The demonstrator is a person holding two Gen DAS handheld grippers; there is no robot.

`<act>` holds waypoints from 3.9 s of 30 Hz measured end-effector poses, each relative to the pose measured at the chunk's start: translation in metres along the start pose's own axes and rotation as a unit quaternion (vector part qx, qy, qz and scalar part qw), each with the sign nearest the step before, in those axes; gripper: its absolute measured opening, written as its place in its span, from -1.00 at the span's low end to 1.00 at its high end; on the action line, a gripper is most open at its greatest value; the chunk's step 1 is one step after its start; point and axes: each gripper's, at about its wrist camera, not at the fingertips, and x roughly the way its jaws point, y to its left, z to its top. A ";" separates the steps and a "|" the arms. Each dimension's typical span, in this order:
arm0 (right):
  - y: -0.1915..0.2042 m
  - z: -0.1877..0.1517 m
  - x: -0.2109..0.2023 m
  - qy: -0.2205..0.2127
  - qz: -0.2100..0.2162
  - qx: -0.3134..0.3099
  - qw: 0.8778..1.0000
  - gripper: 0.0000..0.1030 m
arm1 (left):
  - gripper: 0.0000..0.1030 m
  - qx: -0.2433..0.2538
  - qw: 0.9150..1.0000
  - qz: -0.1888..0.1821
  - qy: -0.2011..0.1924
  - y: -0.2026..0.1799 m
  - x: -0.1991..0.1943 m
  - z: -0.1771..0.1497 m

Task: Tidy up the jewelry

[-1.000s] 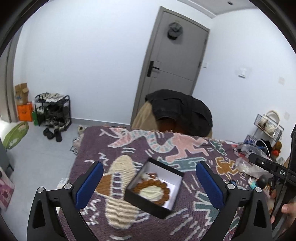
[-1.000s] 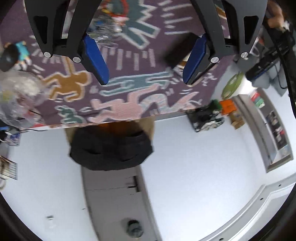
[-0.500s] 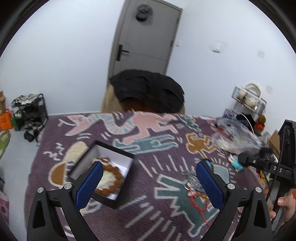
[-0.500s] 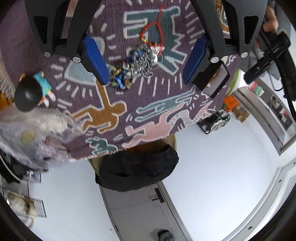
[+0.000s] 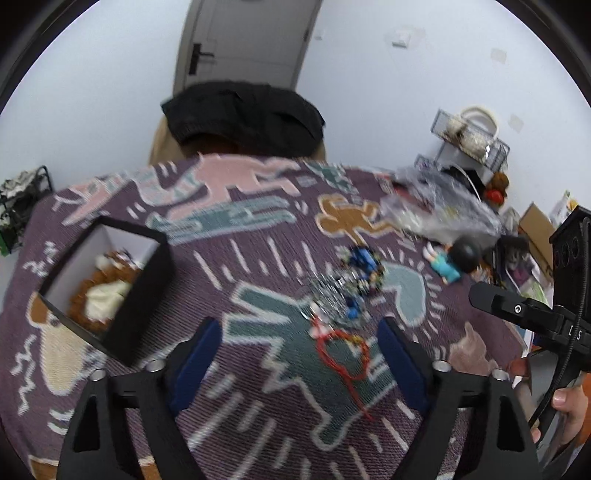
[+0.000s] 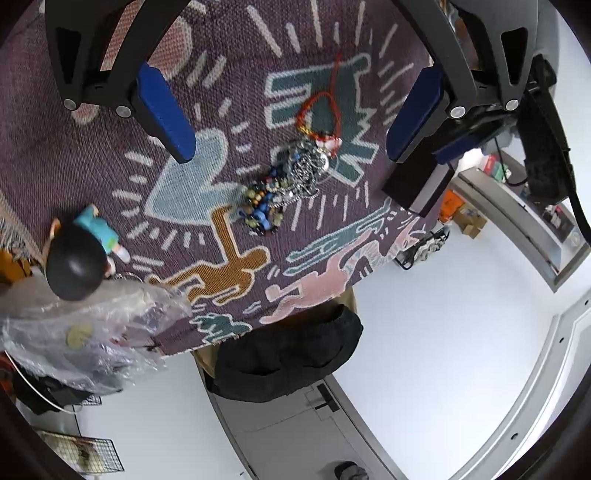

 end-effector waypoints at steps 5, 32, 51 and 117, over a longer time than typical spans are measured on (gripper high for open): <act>-0.012 -0.009 -0.006 -0.006 -0.001 0.008 1.000 0.99 | 0.25 0.003 0.999 -0.015 0.036 -0.013 0.021 -0.009; -0.021 -0.031 0.019 0.027 0.014 0.035 0.999 0.56 | -0.97 0.071 0.991 0.056 0.097 -0.038 0.071 -0.032; -0.022 -0.017 0.063 0.070 0.056 0.092 0.992 -0.01 | -0.98 0.025 0.999 0.038 0.010 -0.004 0.006 0.006; 0.163 0.098 -0.020 -0.058 0.098 -0.093 0.989 -0.77 | -0.98 -0.082 0.988 0.097 -0.091 0.144 -0.071 0.053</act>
